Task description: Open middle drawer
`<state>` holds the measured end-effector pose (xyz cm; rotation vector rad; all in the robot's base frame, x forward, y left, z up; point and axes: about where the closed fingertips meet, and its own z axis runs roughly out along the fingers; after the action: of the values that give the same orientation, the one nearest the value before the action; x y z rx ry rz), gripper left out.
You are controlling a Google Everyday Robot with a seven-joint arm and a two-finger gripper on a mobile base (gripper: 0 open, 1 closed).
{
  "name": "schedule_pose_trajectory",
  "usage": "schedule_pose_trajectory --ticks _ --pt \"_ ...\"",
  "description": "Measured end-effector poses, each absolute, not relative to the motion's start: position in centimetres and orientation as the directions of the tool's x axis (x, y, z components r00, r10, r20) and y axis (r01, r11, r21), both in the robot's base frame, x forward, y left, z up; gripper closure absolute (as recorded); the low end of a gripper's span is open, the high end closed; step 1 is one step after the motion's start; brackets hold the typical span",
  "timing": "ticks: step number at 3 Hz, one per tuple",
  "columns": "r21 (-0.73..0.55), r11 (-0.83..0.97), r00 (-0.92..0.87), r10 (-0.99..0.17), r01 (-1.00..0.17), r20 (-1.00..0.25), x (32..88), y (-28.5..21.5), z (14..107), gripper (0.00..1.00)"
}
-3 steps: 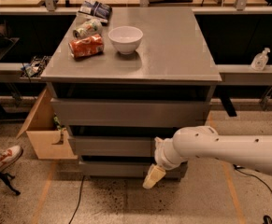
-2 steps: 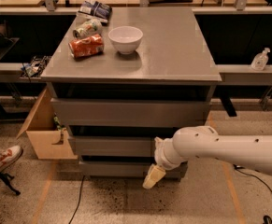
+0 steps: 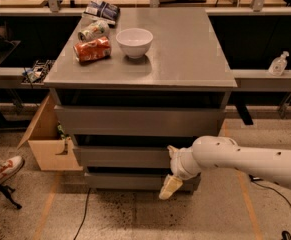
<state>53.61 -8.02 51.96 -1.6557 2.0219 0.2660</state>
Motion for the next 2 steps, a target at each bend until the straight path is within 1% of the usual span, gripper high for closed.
schedule_pose_trajectory --ticks 2 --pt "-0.210 0.158 -0.040 -0.877 -0.965 -0.478 56.5 -10.1 49.3 0.00"
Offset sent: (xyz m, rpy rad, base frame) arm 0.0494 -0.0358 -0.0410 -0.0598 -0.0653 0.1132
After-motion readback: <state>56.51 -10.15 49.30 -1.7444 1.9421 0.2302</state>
